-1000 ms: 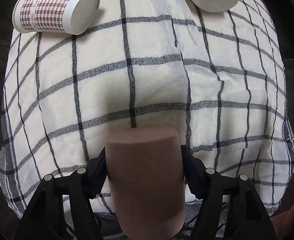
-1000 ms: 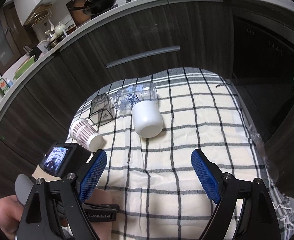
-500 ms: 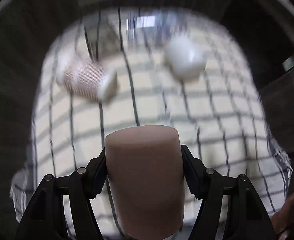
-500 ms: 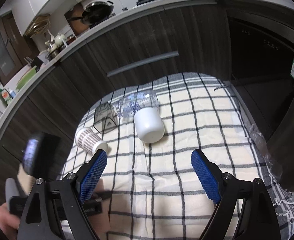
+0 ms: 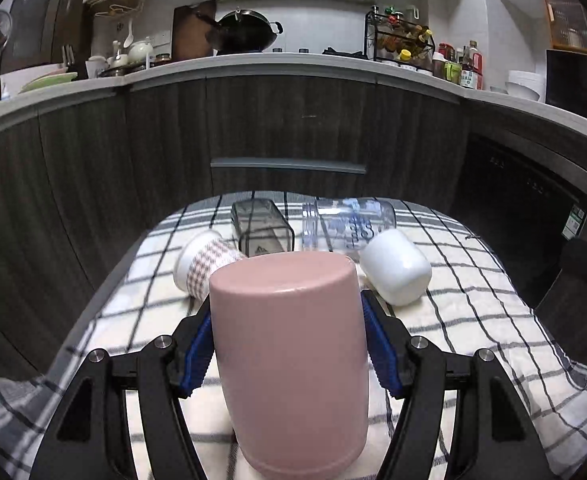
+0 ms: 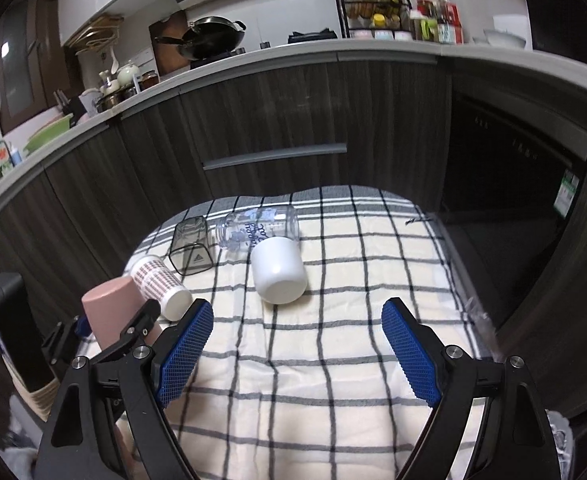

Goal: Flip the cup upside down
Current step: 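Rotate the pink cup with the left gripper so its bottom faces up, then lower the pink cup rim-down onto the cloth and open the left gripper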

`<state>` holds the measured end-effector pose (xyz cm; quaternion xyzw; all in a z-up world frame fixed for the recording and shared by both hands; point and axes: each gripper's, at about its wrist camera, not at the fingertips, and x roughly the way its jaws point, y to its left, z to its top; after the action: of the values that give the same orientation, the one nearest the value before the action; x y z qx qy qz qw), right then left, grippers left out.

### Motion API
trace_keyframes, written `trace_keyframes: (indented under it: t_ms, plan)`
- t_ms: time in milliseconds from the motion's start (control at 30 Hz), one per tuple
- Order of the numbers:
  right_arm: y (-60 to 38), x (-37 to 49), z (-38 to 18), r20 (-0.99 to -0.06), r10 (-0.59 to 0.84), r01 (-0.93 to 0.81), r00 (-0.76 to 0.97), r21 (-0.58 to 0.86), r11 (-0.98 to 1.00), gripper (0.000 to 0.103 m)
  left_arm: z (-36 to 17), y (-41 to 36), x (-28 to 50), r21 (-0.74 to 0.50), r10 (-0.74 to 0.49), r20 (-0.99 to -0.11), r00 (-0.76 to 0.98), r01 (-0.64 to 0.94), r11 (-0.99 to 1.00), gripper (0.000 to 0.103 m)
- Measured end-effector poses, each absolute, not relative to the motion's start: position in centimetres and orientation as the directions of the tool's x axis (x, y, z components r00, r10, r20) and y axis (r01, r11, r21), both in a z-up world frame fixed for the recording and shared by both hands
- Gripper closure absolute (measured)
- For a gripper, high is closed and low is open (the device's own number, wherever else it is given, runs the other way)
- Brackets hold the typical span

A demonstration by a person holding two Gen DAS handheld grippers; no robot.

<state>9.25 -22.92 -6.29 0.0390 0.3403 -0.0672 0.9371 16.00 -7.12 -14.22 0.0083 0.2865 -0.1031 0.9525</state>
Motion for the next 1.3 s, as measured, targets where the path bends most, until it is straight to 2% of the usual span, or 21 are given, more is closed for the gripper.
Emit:
trace_keyframes:
  t_ms: [167,433,700,1000,1300]
  plan:
    - [-22.7,8.8,-6.7,-0.624,-0.138,0.167,0.769,-0.012,0.986,0.017,-14.8,-7.3,14.7,-0.022,-0.192,-0.512,0.837,0.211,0.977,0.037]
    - [-23.3,8.9,-7.8,-0.650,-0.152,0.185,0.745,-0.018,0.982,0.017,-16.6,-7.2,13.4,-0.044,-0.183,-0.560,0.808,0.191,0.981,0.037]
    - [-23.4,8.7,-7.9,-0.654,-0.160,0.195,0.740,-0.019,0.981,0.017,-16.6,-8.0,11.6,0.032,-0.158,-0.581,0.798,0.216,0.976,0.035]
    - [-23.6,8.4,-7.7,-0.644,-0.150,0.192,0.750,-0.005,0.981,0.017,-15.8,-8.1,11.2,0.049,-0.150,-0.581,0.800,0.219,0.975,0.025]
    - [-23.5,6.8,-5.1,-0.607,-0.111,0.189,0.787,0.066,0.980,0.017,-12.0,-7.3,10.0,0.034,-0.162,-0.584,0.796,0.223,0.974,0.025]
